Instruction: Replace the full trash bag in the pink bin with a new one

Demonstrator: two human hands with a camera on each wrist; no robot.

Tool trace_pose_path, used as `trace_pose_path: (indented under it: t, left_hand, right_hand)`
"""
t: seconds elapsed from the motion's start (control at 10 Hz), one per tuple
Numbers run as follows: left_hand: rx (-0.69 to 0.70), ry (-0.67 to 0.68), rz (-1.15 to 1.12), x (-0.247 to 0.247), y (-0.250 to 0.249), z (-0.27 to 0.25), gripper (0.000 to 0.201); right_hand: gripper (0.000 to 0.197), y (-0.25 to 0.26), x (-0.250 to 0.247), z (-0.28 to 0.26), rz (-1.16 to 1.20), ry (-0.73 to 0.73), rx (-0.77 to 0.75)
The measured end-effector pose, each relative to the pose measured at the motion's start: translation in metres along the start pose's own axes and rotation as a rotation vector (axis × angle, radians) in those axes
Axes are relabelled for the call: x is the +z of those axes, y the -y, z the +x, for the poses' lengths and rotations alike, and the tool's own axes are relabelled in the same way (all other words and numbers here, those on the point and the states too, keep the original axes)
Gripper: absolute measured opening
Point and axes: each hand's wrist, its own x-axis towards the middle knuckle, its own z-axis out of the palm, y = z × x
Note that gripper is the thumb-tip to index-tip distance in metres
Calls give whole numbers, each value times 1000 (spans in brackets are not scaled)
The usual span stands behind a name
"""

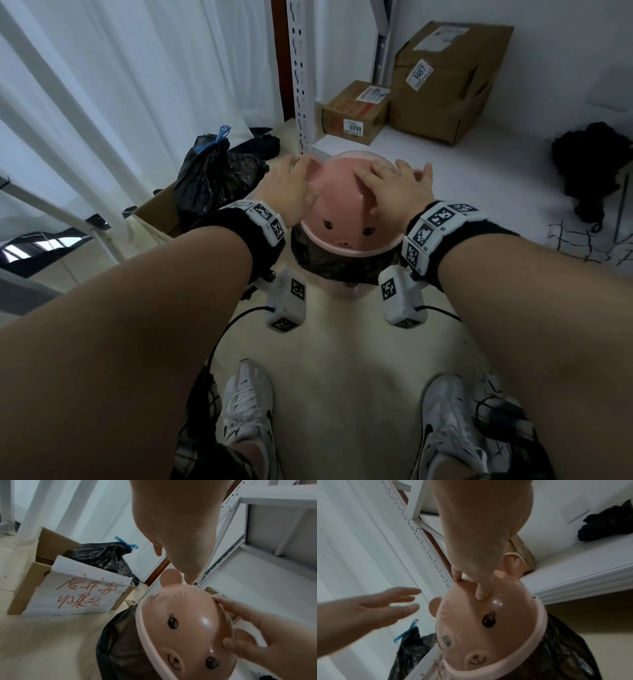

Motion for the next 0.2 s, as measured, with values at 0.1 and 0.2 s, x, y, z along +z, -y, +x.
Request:
trace_pose_path:
  t: [0.1, 0.2]
  left_hand:
    - [-16, -11, -14, -12, -9, 3, 61]
    - [-11, -51, -42, -28, -14, 3, 60]
  right_hand:
    - [71, -5, -4, -4, -13, 16, -7]
    - [69, -3, -19, -9, 41, -73, 1]
